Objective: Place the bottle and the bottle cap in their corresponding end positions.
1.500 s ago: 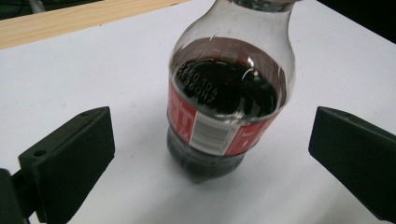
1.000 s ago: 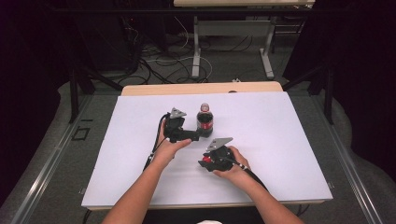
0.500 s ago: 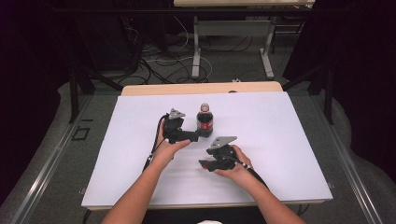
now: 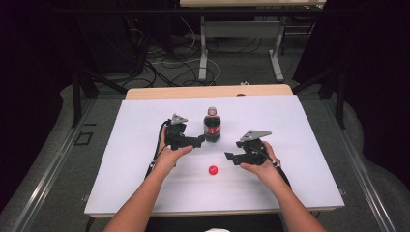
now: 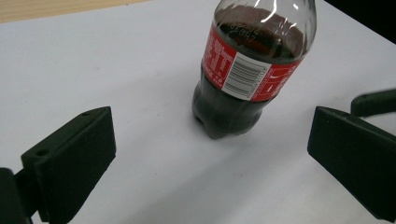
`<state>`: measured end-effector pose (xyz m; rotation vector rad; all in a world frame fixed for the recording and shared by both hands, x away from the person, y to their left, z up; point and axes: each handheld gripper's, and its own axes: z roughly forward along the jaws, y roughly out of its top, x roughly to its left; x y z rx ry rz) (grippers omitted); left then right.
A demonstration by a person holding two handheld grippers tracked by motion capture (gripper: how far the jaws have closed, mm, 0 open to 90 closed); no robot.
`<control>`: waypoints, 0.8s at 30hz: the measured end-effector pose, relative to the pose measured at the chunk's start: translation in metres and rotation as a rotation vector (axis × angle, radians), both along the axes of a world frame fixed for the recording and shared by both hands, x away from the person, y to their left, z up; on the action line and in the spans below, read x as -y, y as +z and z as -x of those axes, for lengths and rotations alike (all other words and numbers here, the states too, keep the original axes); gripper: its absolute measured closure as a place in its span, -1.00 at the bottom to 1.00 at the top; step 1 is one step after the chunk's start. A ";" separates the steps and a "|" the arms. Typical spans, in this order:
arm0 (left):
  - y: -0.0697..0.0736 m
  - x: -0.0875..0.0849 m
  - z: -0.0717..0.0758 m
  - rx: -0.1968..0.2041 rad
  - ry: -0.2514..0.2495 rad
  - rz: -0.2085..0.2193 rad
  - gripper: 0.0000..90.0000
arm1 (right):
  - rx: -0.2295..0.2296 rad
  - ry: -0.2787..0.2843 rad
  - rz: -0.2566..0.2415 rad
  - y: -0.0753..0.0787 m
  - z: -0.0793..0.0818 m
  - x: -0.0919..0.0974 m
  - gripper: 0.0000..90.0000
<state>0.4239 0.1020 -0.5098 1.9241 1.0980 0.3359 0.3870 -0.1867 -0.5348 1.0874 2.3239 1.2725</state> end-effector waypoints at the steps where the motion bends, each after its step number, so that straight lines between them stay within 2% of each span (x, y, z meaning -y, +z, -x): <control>1: 0.000 -0.001 0.001 -0.005 0.003 0.002 -0.97 | -0.008 -0.021 -0.007 0.001 -0.002 0.007 -0.28; 2: 0.000 -0.003 0.001 -0.002 0.003 -0.002 -0.97 | -0.037 -0.057 -0.003 0.003 -0.003 0.013 -0.28; 3: 0.000 -0.004 0.001 0.002 0.006 0.000 -0.97 | -0.038 -0.075 -0.007 0.004 -0.004 0.017 -0.28; 7: 0.002 -0.011 0.005 0.006 0.022 0.012 -0.97 | -0.008 -0.149 -0.013 0.010 -0.008 0.039 -0.46; 9: 0.003 -0.017 0.007 0.002 0.022 0.004 -0.97 | 0.002 -0.184 -0.017 0.013 -0.008 0.048 -0.60; 11: 0.004 -0.022 0.009 -0.004 0.028 0.000 -0.98 | 0.014 -0.203 -0.019 0.016 -0.009 0.057 -0.65; 12: 0.003 -0.025 0.011 -0.004 0.038 0.013 -0.98 | 0.024 -0.214 -0.014 0.017 -0.008 0.061 -0.66; 16: 0.003 -0.037 0.017 -0.011 0.057 0.027 -0.98 | 0.025 -0.241 -0.023 0.019 -0.006 0.076 -0.67; 19: 0.002 -0.048 0.023 -0.013 0.063 0.016 -0.98 | 0.020 -0.265 -0.022 0.019 -0.001 0.085 -0.75; 22: 0.002 -0.060 0.032 -0.025 0.063 0.008 -0.98 | 0.023 -0.264 -0.023 0.019 0.004 0.090 -0.81; 24: 0.000 -0.068 0.037 -0.016 0.081 -0.002 -0.98 | 0.024 -0.266 -0.018 0.019 0.009 0.094 -0.86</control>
